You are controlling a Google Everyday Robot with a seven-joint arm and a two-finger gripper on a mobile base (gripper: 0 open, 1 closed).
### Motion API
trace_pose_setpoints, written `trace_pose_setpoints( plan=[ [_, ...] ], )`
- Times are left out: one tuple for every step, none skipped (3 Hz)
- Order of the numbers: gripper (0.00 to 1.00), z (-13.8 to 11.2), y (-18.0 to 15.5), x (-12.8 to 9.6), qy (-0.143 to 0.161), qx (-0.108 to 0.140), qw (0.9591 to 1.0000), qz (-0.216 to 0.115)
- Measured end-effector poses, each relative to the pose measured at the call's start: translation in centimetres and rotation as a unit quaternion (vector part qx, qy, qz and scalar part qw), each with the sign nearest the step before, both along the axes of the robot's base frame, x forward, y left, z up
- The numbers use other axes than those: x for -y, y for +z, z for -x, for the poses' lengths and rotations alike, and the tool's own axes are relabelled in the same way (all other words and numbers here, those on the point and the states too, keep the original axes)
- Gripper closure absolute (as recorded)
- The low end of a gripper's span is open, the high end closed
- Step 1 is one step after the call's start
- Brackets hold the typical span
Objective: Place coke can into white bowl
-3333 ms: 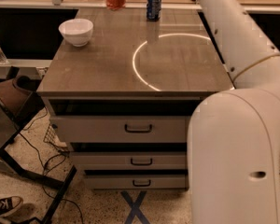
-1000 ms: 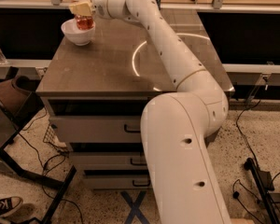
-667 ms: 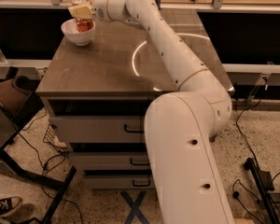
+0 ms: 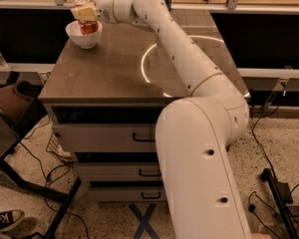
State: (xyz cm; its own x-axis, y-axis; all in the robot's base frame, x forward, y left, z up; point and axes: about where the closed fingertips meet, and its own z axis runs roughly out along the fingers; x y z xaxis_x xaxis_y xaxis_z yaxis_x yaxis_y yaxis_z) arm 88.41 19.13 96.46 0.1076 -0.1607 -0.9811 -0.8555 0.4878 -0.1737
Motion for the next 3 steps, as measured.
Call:
trace_pose_setpoints(
  plan=[
    [0.48,0.06,-0.15,-0.36,0.002,-0.001,1.0000,0.000],
    [0.24,0.12,-0.29,-0.69,0.004,-0.002,1.0000,0.000],
    [0.00,0.21,-0.49,-1.18,0.007,-0.003,1.0000,0.001]
  ],
)
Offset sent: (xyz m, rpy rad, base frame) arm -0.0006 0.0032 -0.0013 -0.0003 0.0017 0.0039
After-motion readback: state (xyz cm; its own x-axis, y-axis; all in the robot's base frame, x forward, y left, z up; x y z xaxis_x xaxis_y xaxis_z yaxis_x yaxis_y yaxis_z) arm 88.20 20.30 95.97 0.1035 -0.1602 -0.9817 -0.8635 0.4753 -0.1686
